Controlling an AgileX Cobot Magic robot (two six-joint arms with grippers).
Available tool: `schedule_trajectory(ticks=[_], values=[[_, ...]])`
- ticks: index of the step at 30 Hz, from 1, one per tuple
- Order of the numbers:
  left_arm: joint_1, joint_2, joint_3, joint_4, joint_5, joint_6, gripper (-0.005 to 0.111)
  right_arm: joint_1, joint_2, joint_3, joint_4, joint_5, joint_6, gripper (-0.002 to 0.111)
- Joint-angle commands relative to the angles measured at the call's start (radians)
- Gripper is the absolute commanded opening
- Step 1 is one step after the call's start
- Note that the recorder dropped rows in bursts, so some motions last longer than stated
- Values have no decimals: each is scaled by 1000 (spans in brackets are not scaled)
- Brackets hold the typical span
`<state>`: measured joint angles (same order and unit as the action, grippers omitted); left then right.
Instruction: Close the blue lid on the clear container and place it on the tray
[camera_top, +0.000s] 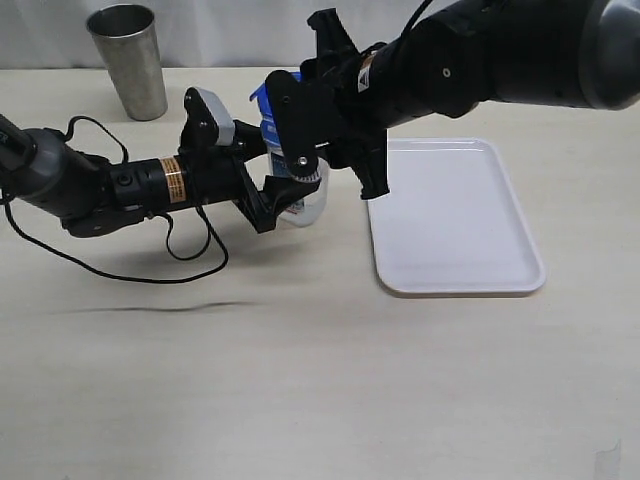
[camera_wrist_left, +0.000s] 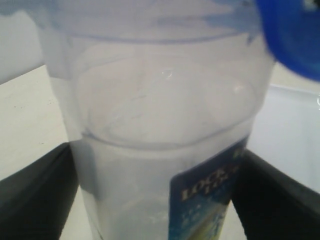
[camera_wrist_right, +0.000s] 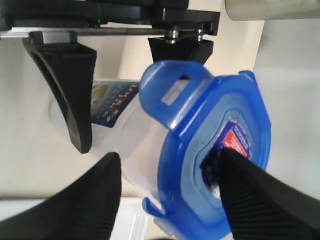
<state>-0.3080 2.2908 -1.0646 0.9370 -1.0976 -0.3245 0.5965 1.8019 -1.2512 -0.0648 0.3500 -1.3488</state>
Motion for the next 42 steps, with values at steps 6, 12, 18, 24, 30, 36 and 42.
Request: schedule_trajectory(ticks=[6,12,18,24,30,36,42], values=[[-19,3,4,19,-14,8,0,6,-25,18,178,182,14,54],[-19,3,4,1,-7,6,0,6,-88,18,184,172,135,54],[-19,3,4,-7,0,6,0,8,-106,18,237,172,158,54],[-19,3,4,-7,0,6,0,10,-118,-16,349,166,191,54],[-19,3,4,-7,4,6,0,8,-126,-131,363,288,407,54],[-19,3,4,-7,8,6,0,12,-80,-249,209,370,816,44],[-19,3,4,-7,9,6,0,47,51,-369,122,501,964,44]])
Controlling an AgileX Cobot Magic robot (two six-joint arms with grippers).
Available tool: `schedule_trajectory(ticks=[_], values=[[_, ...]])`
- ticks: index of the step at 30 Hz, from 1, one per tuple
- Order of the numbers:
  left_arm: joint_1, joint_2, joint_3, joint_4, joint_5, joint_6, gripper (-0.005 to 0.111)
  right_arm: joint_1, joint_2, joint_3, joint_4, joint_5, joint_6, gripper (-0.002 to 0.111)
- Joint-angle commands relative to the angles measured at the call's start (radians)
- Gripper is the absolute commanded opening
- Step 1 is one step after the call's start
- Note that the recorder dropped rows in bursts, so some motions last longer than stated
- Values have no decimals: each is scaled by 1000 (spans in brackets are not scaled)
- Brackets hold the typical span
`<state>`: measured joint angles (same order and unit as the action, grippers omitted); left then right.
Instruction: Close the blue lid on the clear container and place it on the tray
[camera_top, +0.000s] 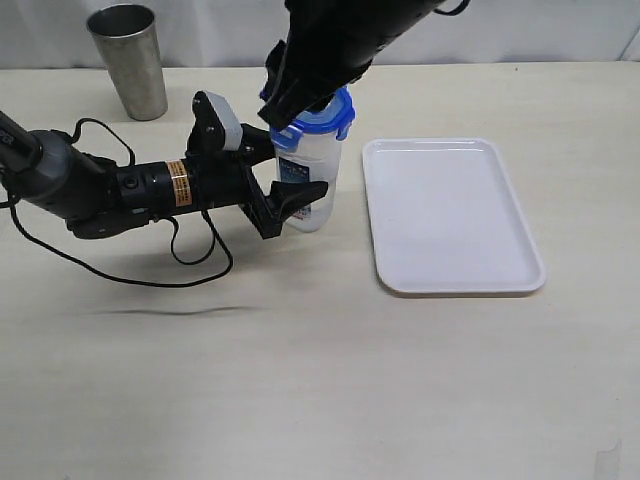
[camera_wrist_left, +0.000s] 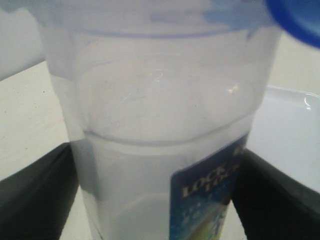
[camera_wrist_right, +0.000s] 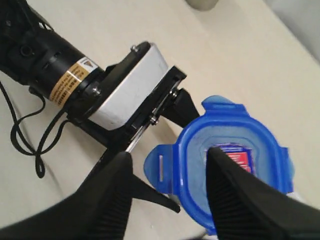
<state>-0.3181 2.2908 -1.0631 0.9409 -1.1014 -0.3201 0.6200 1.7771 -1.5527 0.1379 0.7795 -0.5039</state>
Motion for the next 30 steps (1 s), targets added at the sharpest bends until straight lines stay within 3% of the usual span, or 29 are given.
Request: schedule_trajectory(ticks=[1,8,17,23,26,30], values=[[-9,3,3,-11,13,1,0,33,93,-85,-124,90,137,44],[-9,3,3,-11,13,1,0,105,175,-142,-411,142,283,44],[-9,3,3,-11,11,1,0,147,216,-142,-428,202,243,43],[-9,3,3,-11,11,1,0,210,265,-142,-641,251,308,43],[-9,3,3,-11,11,1,0,217,284,-142,-651,271,314,43],[-9,3,3,-11,11,1,0,217,298,-142,-651,289,305,33]])
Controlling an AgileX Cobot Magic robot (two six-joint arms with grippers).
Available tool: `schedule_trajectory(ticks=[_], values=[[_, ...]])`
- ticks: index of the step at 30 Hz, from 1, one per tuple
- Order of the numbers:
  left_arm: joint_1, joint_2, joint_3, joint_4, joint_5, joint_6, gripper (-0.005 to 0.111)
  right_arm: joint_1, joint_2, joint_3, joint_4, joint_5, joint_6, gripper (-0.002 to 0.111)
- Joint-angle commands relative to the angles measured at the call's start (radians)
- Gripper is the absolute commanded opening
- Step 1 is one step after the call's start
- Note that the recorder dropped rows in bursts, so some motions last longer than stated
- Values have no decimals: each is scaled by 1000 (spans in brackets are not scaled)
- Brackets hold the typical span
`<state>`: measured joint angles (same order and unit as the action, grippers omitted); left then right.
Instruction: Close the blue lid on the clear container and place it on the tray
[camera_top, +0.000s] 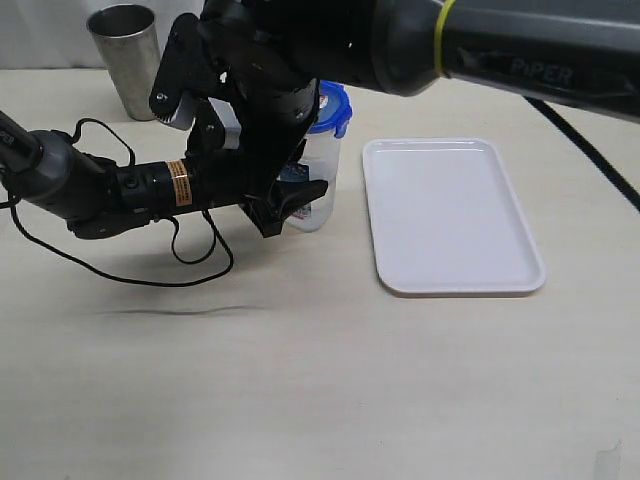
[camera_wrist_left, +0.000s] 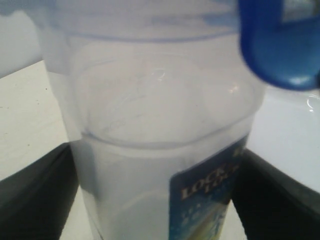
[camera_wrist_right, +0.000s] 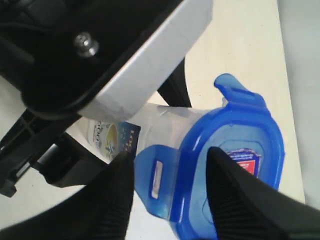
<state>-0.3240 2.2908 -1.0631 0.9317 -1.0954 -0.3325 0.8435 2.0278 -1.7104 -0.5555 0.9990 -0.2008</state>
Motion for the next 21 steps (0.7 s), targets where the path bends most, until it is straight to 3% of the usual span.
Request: schedule_trajectory(ticks=[1,21], values=[[-3,3,3,-1,5,14,0,-6,52,16,42,74,-5,31],[-3,3,3,1,-2,14,0,-5,89,106,16,43,-5,32]])
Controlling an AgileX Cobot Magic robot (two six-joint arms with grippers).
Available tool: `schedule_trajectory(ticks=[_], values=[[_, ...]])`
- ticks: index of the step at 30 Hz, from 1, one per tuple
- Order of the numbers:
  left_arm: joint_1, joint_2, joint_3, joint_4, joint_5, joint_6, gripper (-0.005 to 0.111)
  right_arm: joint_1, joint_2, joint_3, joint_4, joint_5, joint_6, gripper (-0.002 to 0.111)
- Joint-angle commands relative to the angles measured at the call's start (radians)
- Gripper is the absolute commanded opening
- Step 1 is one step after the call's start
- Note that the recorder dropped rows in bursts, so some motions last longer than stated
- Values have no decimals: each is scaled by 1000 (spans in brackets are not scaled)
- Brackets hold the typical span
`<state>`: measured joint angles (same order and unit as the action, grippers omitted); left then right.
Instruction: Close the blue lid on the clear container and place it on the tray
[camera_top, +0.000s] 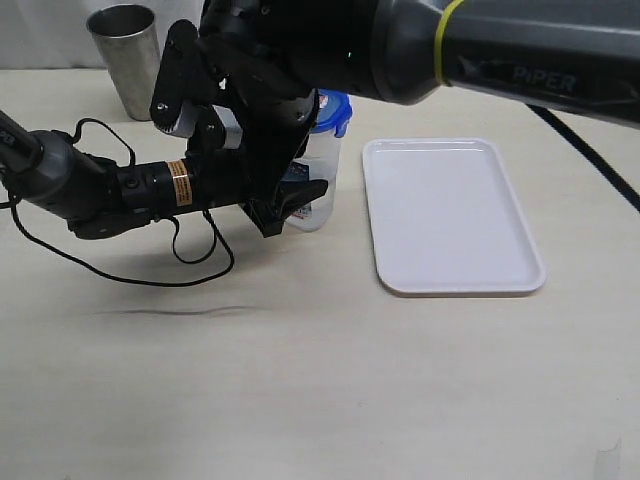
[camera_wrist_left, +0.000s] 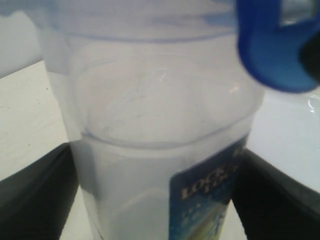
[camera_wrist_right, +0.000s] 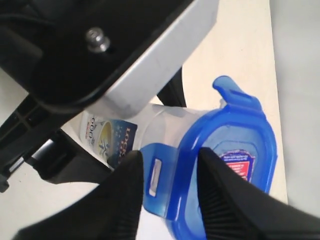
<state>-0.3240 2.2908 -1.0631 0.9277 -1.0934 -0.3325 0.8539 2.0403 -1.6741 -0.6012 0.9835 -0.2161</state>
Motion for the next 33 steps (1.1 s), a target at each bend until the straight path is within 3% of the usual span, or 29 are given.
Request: schedule_trajectory(ticks=[1,23,30,33], values=[[-3,3,3,5,-4,14,0,-15,77,76,45,51,23,32],[-3,3,3,13,-19,14,0,-15,94,127,39,30,26,28],[-1,3,3,13,-19,14,0,-15,48,127,108,-10,-15,45],[-1,3,3,13,-19,14,0,-15,9,127,114,-10,-15,47]])
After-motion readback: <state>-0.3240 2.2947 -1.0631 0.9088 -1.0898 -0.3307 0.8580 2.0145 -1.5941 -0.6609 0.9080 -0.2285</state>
